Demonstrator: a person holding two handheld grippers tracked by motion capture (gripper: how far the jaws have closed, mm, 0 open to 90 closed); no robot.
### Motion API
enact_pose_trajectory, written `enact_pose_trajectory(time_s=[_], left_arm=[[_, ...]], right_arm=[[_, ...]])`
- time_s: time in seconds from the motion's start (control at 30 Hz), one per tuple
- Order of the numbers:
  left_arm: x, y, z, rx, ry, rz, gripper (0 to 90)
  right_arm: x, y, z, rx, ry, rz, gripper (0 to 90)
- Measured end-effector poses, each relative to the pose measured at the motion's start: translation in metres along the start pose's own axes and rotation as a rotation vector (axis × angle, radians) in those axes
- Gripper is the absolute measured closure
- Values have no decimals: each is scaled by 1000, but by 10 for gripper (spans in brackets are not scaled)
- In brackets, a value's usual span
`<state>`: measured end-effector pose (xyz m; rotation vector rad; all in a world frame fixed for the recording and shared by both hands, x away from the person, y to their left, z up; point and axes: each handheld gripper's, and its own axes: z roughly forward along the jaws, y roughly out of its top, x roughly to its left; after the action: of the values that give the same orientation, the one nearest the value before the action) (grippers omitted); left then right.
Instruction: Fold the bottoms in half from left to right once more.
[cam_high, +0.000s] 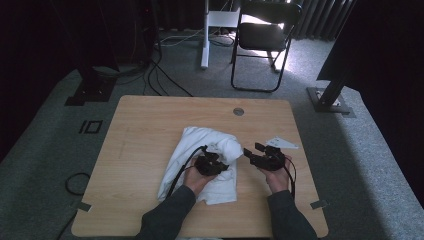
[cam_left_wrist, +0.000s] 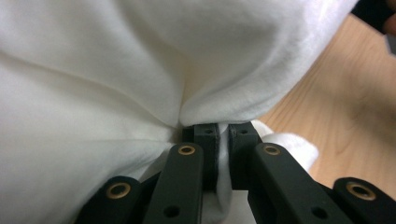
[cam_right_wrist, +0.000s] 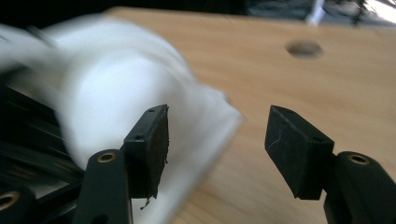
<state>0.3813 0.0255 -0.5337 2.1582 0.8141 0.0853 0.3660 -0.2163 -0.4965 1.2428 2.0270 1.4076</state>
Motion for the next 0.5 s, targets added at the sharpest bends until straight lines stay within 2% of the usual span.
enact_pose_trajectory(time_s=[0.17, 0.23, 0.3, 0.33, 0.37, 0.4, 0.43, 0.5], left_arm=[[2, 0, -3, -8, -9, -12, 854], [1, 0, -3, -9, -10, -13, 846], [0, 0, -4, -10, -13, -11, 824], [-2, 0, -5, -17, -17, -14, 805], [-2, 0, -5, -17, -17, -14, 780], [-5, 0, -11, -23, -28, -22, 780], [-11, 2, -20, -29, -26, -10, 681], [-19, 7, -35, -48, -29, 2, 641]], right_arm=[[22, 17, -1, -84, 98, -30, 380], [28, 22, 4, -82, 120, -40, 380], [33, 25, 13, -35, 95, -60, 422], [34, 26, 20, 6, 67, -66, 440], [34, 26, 20, 6, 67, -66, 440], [33, 26, 27, 37, 54, -73, 476], [27, 21, 46, 102, 38, -73, 634], [22, 18, 54, 126, 27, -69, 726]])
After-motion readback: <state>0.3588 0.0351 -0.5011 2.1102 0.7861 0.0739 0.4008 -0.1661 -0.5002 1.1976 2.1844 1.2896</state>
